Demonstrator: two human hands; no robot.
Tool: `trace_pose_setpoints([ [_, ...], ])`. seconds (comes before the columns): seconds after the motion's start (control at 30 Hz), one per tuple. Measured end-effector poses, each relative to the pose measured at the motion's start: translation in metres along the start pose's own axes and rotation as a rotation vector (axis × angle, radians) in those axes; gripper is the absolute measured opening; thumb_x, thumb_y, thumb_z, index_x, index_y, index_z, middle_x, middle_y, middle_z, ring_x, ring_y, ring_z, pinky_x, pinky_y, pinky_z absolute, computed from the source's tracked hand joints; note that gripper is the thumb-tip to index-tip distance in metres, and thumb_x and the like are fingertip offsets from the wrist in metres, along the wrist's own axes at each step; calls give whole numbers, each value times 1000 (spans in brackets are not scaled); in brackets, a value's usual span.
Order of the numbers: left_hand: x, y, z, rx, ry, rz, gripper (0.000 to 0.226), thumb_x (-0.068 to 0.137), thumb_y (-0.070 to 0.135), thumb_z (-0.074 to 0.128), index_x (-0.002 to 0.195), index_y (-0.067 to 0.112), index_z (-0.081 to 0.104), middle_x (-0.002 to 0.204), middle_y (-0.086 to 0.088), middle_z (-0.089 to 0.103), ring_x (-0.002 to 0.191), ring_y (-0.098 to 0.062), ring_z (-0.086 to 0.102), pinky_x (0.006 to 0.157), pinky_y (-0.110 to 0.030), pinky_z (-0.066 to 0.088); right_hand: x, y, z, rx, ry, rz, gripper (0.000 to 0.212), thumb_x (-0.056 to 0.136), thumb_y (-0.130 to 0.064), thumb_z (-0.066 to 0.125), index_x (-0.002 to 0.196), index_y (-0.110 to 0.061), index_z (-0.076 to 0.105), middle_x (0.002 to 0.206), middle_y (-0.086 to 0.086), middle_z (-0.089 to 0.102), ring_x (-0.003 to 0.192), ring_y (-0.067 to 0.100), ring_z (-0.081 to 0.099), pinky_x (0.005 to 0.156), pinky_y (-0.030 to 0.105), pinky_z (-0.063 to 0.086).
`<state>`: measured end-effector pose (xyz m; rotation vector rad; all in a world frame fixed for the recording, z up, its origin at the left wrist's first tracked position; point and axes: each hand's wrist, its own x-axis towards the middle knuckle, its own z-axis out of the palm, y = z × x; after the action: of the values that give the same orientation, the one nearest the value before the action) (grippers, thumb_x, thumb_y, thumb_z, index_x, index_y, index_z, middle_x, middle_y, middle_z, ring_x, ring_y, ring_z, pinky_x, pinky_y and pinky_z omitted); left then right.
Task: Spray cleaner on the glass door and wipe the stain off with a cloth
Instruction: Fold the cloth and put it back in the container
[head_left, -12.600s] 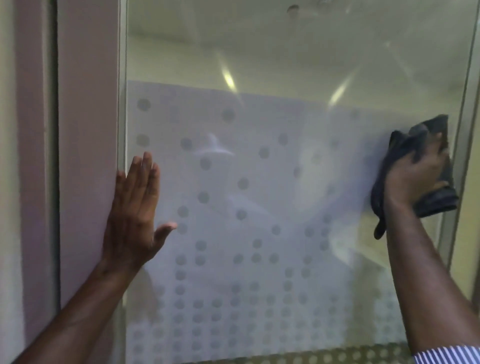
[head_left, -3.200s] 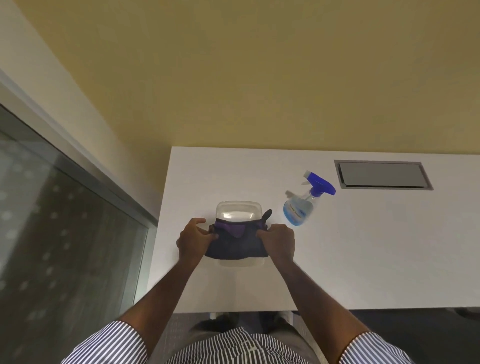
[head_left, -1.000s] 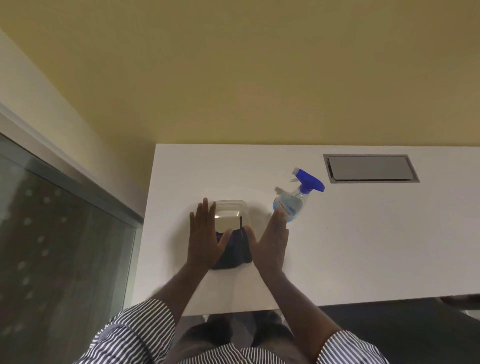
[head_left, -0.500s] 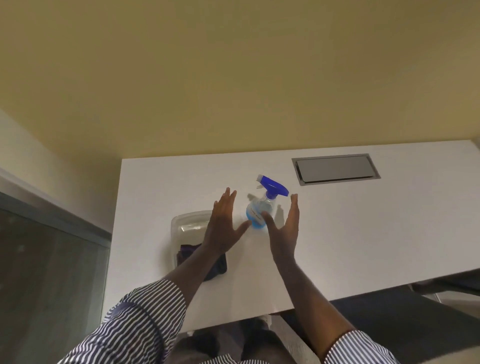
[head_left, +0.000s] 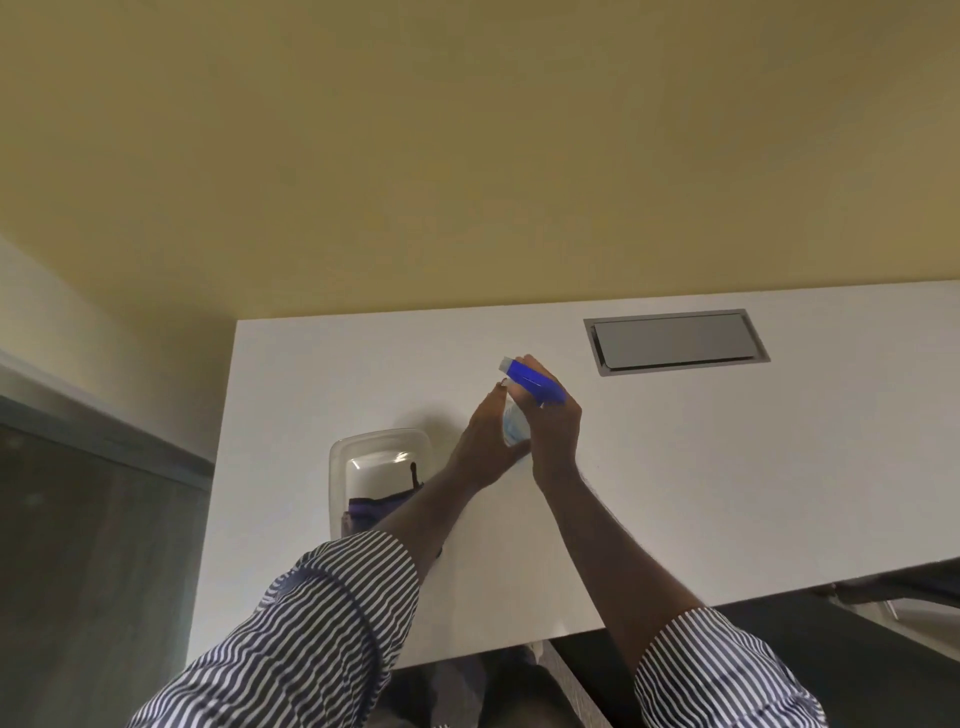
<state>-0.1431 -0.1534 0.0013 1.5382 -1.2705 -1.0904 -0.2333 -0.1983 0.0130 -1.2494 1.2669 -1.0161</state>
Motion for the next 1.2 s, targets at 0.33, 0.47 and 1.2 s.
trace_pose_setpoints([
  [0.33,2,11,-2,29,44,-63,35,100,21,65,126,-1,58,117,-18,72,109,-31,69,99,-49,57,6,-21,6,91,-7,39,17,88,-16,79,103,-10,78,88,-1,80,81,9,76,69,15,55],
  [0.47,8,23,-16,68,55,-93,40,97,36,67,122,5,61,111,-13,75,102,-30,72,94,-50,59,12,-42,9,101,-63,-7,23,89,-18,79,109,-6,76,93,6,80,87,15,76,72,18,57],
  [1.2,-41,29,-202,352,253,-47,55,66,53,90,112,24,78,106,9,79,96,-6,71,90,-42,59,3,-135,124,308,-675,-61,19,95,-20,71,108,-9,78,96,14,80,100,28,76,84,29,59],
])
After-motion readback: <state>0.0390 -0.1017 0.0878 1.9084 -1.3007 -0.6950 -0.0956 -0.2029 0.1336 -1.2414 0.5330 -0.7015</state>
